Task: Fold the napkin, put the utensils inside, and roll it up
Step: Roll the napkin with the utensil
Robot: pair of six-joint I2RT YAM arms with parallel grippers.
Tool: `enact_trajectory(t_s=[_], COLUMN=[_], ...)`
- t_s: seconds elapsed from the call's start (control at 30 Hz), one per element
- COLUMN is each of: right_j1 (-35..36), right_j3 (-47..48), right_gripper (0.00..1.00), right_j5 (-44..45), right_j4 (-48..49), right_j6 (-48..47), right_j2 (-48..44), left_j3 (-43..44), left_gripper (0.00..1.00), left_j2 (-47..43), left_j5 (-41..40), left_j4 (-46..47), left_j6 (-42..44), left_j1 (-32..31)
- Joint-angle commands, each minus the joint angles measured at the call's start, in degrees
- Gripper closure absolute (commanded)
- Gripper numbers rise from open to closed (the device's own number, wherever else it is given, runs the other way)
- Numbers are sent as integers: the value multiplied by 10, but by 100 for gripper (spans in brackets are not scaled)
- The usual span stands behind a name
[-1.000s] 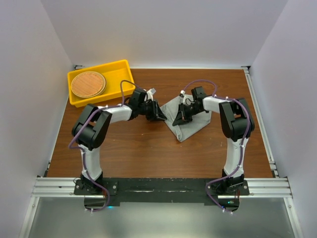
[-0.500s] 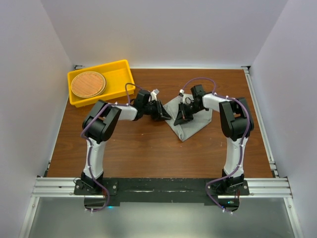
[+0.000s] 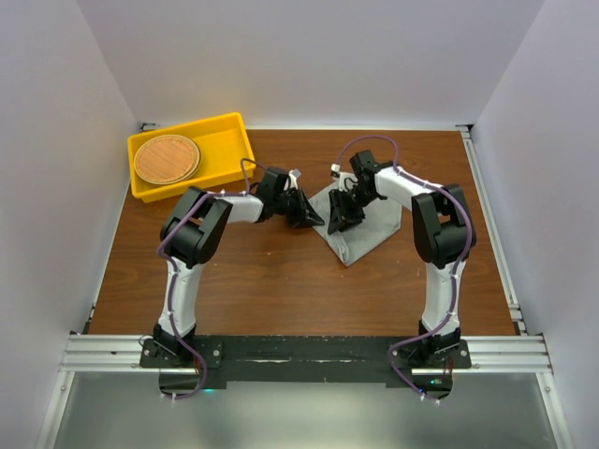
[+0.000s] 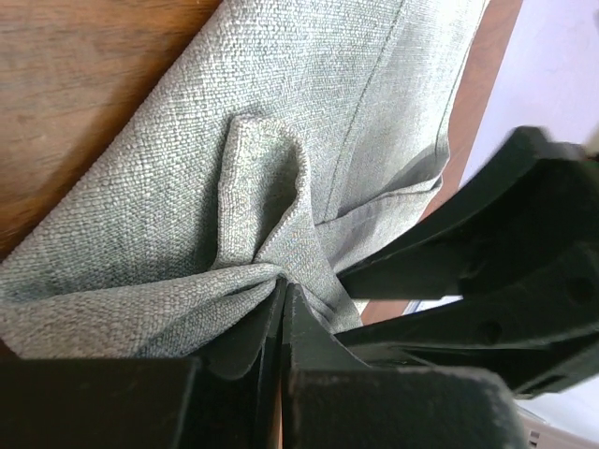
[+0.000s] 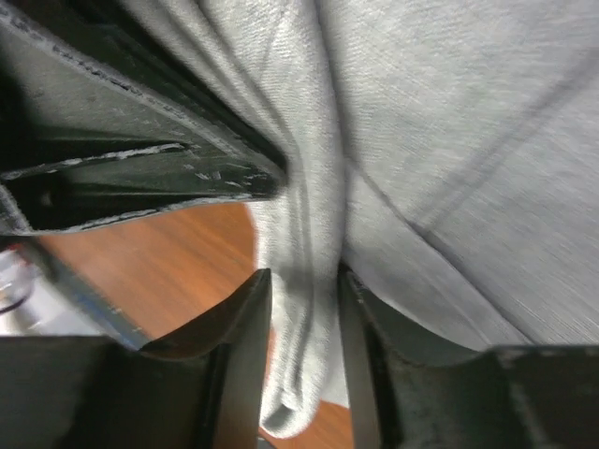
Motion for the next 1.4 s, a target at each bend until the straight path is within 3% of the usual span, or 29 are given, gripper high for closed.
enact_trajectory(t_s=[0.0, 0.13, 0.27, 0.4, 0.83, 0.93, 1.2, 1.37], right_j1=[11, 50, 82, 104, 144, 143, 131, 129], right_j3=[56, 47, -10, -66, -88, -88, -98, -98], right_gripper=[57, 49, 42, 43, 46, 51, 79, 88], right_j5=[152, 238, 246, 250, 311, 316, 337, 343], right_j4=[-86, -126, -122, -86, -65, -66, -58, -61], right_j6=[-46, -62, -56, -36, -24, -23, -29, -37], right_j2=[-59, -109, -158, -186, -146, -137, -112, -68], left_j3=[0, 4, 9, 9, 15, 15, 22, 30], left_gripper=[97, 98, 98, 98, 98, 98, 98, 99], left_j2=[36, 39, 41, 39, 45, 46, 50, 56], left_j5=[-78, -79, -77, -76, -71, -70, -71, -71], left_j4=[-117, -131, -137, -140, -149, -150, -155, -164], left_j6=[23, 24, 28, 29, 28, 29, 30, 36], left_j1=[0, 0, 0, 0, 1, 1, 4, 6])
